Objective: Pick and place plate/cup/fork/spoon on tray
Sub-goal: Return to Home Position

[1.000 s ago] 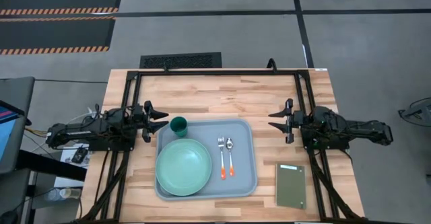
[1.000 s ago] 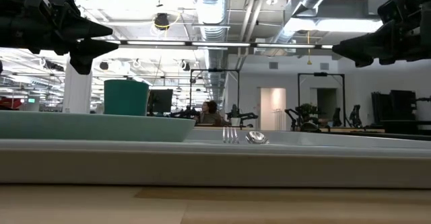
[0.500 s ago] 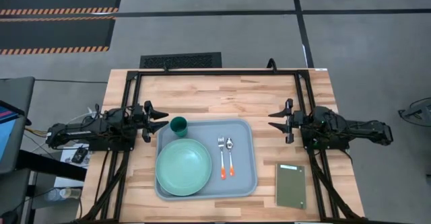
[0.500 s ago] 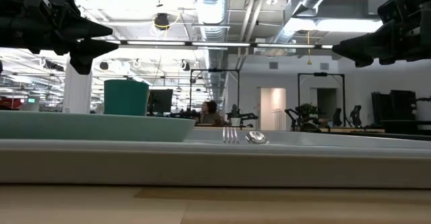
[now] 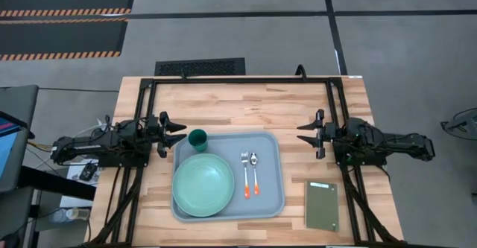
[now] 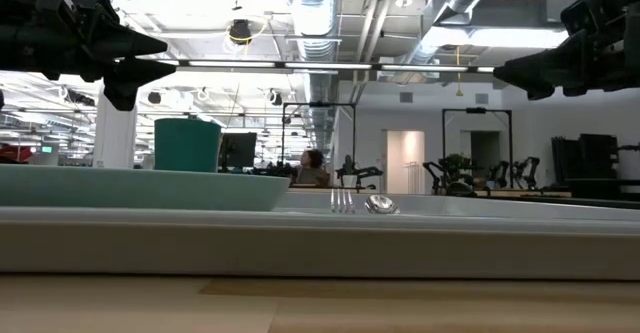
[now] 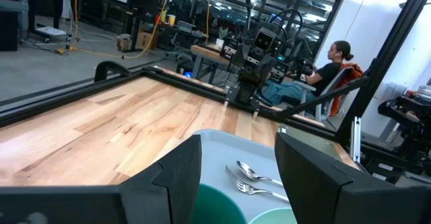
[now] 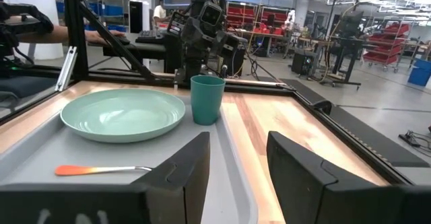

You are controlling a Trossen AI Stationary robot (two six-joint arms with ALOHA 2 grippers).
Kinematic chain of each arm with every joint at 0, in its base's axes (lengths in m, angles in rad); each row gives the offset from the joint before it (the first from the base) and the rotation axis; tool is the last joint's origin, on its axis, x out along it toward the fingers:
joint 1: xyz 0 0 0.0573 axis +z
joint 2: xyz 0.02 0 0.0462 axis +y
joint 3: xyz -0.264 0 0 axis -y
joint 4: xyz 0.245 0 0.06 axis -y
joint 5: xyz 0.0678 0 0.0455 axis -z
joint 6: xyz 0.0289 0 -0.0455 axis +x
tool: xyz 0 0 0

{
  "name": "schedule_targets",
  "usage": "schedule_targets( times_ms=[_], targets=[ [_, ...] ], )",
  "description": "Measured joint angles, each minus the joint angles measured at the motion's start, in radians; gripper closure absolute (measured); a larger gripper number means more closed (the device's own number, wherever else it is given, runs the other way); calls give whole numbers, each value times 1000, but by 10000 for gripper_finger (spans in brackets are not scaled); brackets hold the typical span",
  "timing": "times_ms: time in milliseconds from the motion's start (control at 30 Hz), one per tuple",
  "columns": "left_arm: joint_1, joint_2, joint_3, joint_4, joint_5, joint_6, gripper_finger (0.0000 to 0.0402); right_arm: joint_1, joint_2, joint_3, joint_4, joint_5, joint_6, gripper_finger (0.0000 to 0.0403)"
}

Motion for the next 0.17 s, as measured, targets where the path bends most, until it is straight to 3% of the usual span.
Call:
schedule_targets(
  times_ms=[167],
  targets=[
    [0,0,0,0,0,0,224,0,0,0,0,0,0,230]
  ],
)
